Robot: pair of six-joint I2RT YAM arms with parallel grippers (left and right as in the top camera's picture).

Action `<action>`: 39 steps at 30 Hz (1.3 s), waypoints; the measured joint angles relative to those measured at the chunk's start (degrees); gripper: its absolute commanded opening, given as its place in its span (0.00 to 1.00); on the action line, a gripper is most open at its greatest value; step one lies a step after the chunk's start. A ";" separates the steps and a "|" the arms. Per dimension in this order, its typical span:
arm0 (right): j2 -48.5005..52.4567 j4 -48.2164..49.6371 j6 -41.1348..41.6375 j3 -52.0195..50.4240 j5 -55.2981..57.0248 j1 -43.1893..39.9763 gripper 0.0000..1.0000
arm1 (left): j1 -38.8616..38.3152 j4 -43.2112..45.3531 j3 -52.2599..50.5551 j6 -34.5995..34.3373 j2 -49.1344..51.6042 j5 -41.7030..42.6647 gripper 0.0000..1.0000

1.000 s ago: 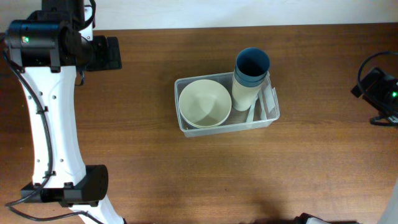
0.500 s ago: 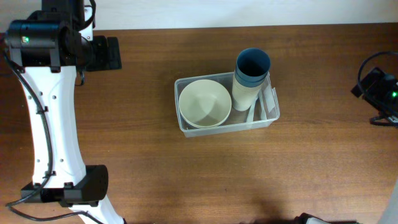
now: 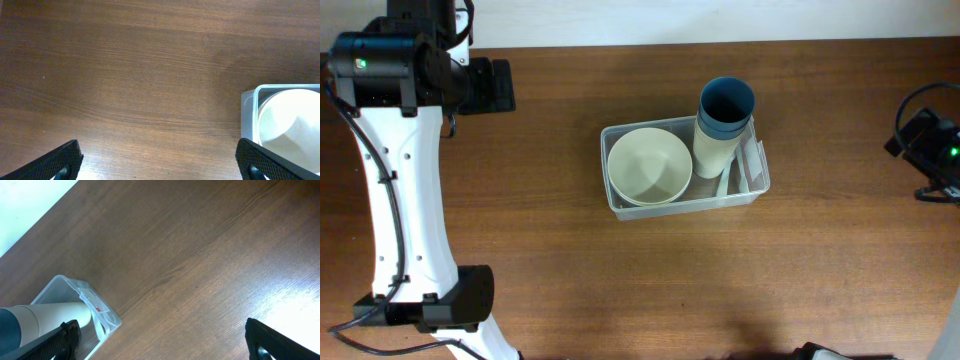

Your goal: Pack container

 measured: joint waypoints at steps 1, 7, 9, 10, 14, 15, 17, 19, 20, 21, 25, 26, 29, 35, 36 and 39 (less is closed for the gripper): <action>0.00 0.00 -0.02 0.00 0.00 0.00 0.99 | 0.00 0.00 0.00 0.00 0.00 0.00 1.00; 0.00 0.00 -0.02 0.00 0.00 0.00 0.99 | 0.00 0.00 0.00 0.00 0.00 0.02 1.00; 0.00 0.00 -0.02 0.00 0.00 0.00 0.99 | 0.00 0.00 0.00 0.00 0.00 0.00 1.00; 0.00 0.00 -0.02 0.00 0.00 0.00 0.99 | 0.00 0.00 0.00 0.00 0.00 0.02 1.00; 0.00 0.00 0.00 0.00 0.00 0.00 0.99 | 0.00 0.00 0.00 0.00 0.00 0.02 1.00; 0.00 0.00 -0.02 0.00 0.00 0.00 0.99 | 0.00 0.00 0.00 -0.02 0.00 0.00 1.00; 0.00 0.00 -0.04 0.00 -0.02 0.00 0.99 | 0.00 0.00 0.00 0.00 0.00 0.02 1.00; 0.00 0.00 0.00 0.00 0.00 0.00 0.99 | 0.00 0.00 0.00 0.00 0.00 0.02 1.00; 0.00 0.00 -0.02 0.00 0.00 0.04 0.99 | 0.00 0.00 0.00 0.00 0.00 0.02 1.00; 0.00 0.00 -0.04 0.00 0.00 0.13 0.99 | 0.00 0.00 0.00 0.00 0.00 0.02 1.00; -0.31 0.02 -0.02 -0.02 0.24 4.13 0.99 | 0.00 -0.04 0.00 0.00 0.00 0.02 1.00; -0.63 0.02 0.00 -0.02 0.24 6.08 0.99 | 0.00 -0.02 0.00 -0.02 0.00 0.04 1.00; -3.06 0.04 -0.02 -0.24 0.02 13.55 0.99 | 0.00 -0.02 0.00 -0.02 0.00 0.02 1.00; -10.73 1.44 -0.04 -1.81 1.05 21.33 0.99 | 0.00 -0.02 0.00 -0.02 0.00 0.04 1.00; -12.15 2.23 -0.02 -2.56 1.44 21.55 0.99 | 0.00 -0.02 0.00 -0.02 0.00 0.04 1.00; -16.81 8.39 -0.15 -7.04 2.62 21.57 0.99 | 0.00 -0.02 0.00 -0.04 0.00 0.02 1.00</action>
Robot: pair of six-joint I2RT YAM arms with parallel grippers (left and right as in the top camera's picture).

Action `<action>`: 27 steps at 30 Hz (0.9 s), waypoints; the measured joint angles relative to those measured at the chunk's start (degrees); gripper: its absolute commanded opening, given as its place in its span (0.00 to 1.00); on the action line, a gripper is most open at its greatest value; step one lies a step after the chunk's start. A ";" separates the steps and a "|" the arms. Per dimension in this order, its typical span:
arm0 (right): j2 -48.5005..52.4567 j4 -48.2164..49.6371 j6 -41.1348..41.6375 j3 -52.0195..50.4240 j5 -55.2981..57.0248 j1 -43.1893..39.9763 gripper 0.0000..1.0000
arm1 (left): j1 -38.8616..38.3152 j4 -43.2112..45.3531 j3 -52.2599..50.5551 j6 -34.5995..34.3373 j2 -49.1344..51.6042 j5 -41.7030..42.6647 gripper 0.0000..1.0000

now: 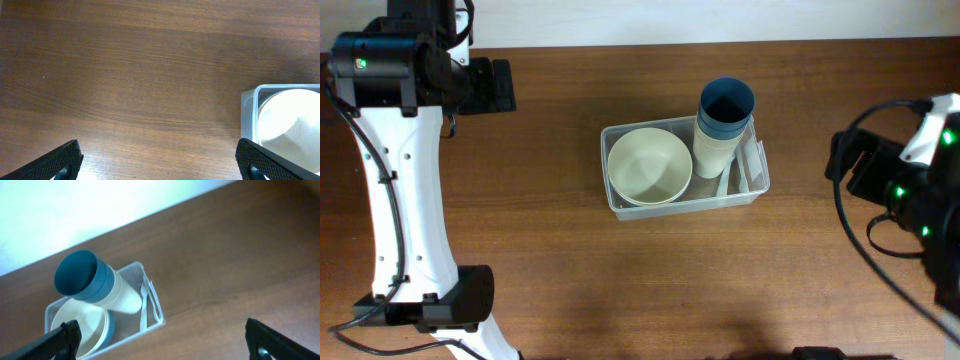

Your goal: Pack container

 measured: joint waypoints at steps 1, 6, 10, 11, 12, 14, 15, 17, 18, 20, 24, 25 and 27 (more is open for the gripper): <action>-1.99 3.13 -0.33 -2.51 0.26 0.02 0.99 | 0.00 -0.04 0.00 0.00 0.00 0.02 1.00; -12.63 17.88 -1.92 -18.05 0.76 0.02 0.99 | 0.00 -0.04 0.00 -0.17 0.00 0.24 1.00; -22.47 21.42 -3.91 -30.10 0.87 0.02 0.99 | 0.00 -0.04 0.00 -0.17 0.00 0.39 1.00; -24.57 21.51 -4.31 -32.22 0.87 0.02 0.99 | 0.00 -0.02 0.00 -0.17 0.00 0.39 1.00; -26.36 21.57 -4.70 -34.01 0.87 0.02 0.99 | 0.00 -0.04 0.00 -0.20 0.00 0.39 1.00; -31.47 21.79 -6.36 -39.36 0.66 0.02 0.99 | 0.00 -0.02 0.00 -0.20 0.00 0.42 1.00; -33.48 21.84 -7.04 -41.44 0.57 0.02 0.99 | 0.00 -0.04 0.00 -0.20 0.00 0.42 1.00; -37.97 21.88 -8.33 -46.14 -0.04 0.02 0.99 | 0.00 -0.02 0.00 -0.20 0.00 0.39 1.00; -40.22 21.90 -8.76 -48.41 -0.24 0.04 0.99 | 0.00 -0.04 -0.02 -0.17 0.00 0.42 1.00; -45.20 22.05 -9.62 -53.44 -0.66 0.07 0.99 | 0.00 -0.07 -0.02 -0.20 0.00 0.42 1.00; -53.62 21.90 -10.16 -62.07 -1.70 0.07 0.99 | 0.00 -0.07 -0.04 -0.20 0.00 0.42 1.00; -55.01 22.25 -10.29 -63.78 -1.95 0.07 0.99 | 0.00 -0.07 -0.04 -0.20 0.00 0.39 1.00; -57.53 22.71 -10.38 -67.10 -2.43 0.07 0.99 | 0.00 -0.07 -0.04 -0.20 0.00 0.42 1.00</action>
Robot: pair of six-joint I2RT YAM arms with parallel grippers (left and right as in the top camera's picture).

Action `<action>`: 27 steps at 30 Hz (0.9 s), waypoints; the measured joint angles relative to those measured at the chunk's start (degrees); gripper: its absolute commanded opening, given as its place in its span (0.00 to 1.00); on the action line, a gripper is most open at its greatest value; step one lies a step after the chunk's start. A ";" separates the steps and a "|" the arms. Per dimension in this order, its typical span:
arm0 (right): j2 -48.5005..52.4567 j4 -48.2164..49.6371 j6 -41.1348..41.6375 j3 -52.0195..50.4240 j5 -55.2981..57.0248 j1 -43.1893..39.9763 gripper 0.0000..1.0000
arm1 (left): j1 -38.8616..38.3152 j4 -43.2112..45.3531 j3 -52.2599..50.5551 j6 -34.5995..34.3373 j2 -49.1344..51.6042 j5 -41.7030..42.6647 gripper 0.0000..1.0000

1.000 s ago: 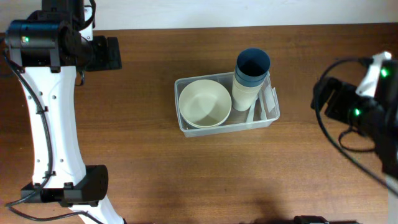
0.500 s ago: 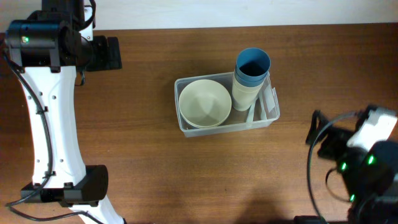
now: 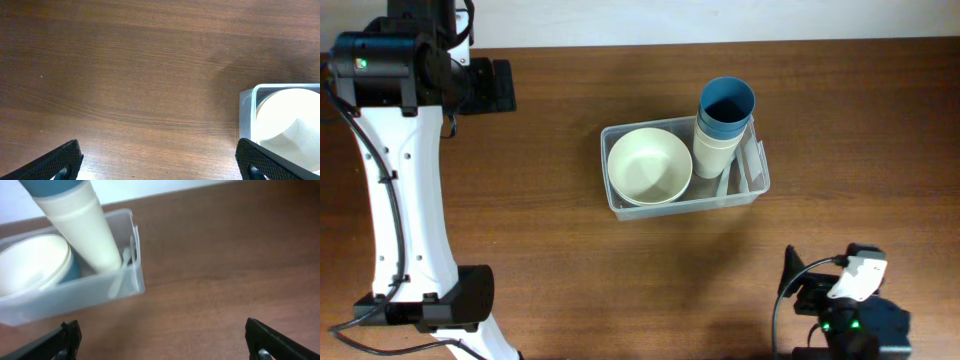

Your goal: Pack container

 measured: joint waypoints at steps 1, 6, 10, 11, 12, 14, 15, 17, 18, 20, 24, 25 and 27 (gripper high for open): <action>-1.20 0.24 0.00 -1.68 -0.22 0.00 0.99 | 0.00 0.02 0.00 0.00 0.00 0.00 1.00; -3.52 1.14 -0.02 -7.23 -0.59 0.00 0.99 | 0.00 0.00 0.00 0.00 0.00 0.00 1.00; -3.69 2.19 -0.04 -10.49 -0.70 0.00 0.99 | 0.00 0.00 0.00 0.00 0.00 0.00 1.00; -3.69 2.21 -0.04 -11.15 -0.68 0.00 0.99 | 0.00 0.00 0.00 0.00 0.00 0.00 1.00; -3.69 2.21 -0.04 -11.76 -0.70 0.00 0.99 | 0.00 0.00 0.00 0.00 0.00 0.00 1.00; -3.72 2.80 -0.07 -12.61 -0.72 0.00 0.99 | 0.00 0.00 0.00 0.00 0.00 -0.02 1.00; -3.74 3.17 -0.04 -12.98 -0.74 0.00 0.99 | 0.00 0.02 0.00 0.00 0.00 -0.02 1.00; -3.98 3.50 -0.09 -13.53 -0.83 0.00 0.99 | 0.00 0.02 0.00 0.00 0.00 0.00 1.00; -4.31 3.54 -0.13 -13.92 -0.83 0.00 0.99 | 0.00 0.00 0.00 0.00 0.00 -0.02 1.00; -4.83 3.54 -0.20 -14.75 -0.83 0.00 0.99 | 0.00 0.00 0.00 0.00 0.00 -0.02 1.00; -4.87 3.45 -0.20 -16.00 -0.83 0.00 0.99 | 0.00 0.00 0.00 0.00 0.00 0.00 1.00; -4.87 3.45 -0.22 -16.20 -0.83 0.00 0.99 | 0.00 0.02 0.00 0.00 0.00 -0.02 1.00; -4.87 3.48 -0.22 -16.44 -0.83 0.00 0.99 | 0.00 0.00 0.00 0.00 0.00 0.00 1.00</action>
